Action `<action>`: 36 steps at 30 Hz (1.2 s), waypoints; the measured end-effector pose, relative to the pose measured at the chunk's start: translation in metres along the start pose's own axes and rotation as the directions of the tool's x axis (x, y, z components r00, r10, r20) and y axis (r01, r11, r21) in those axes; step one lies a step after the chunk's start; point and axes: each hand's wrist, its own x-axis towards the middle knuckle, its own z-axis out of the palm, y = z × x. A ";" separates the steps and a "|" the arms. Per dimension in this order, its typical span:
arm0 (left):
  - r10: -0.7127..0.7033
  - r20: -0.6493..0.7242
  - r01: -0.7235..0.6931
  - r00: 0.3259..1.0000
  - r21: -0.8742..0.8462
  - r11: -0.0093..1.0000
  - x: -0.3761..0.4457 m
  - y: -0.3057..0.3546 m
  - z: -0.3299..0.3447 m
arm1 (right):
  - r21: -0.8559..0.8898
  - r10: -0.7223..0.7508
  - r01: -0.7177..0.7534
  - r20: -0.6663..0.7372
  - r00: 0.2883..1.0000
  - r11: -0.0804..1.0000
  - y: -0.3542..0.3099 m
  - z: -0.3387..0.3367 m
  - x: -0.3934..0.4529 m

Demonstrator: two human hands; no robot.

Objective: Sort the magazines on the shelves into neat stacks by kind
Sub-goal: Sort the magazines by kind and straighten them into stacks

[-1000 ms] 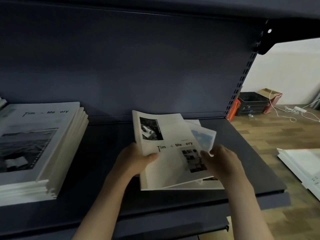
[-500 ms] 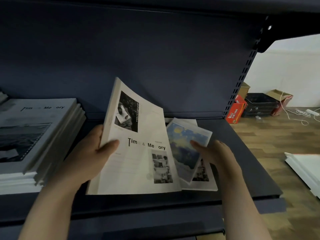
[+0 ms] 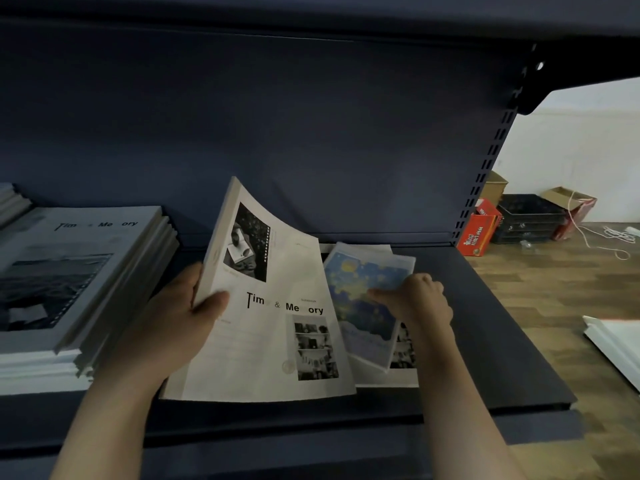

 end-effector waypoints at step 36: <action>-0.204 -0.144 0.136 0.968 -0.384 0.914 0.014 -0.082 -0.214 | -0.087 -0.580 0.575 -0.200 0.790 0.814 -0.185 0.036 -0.159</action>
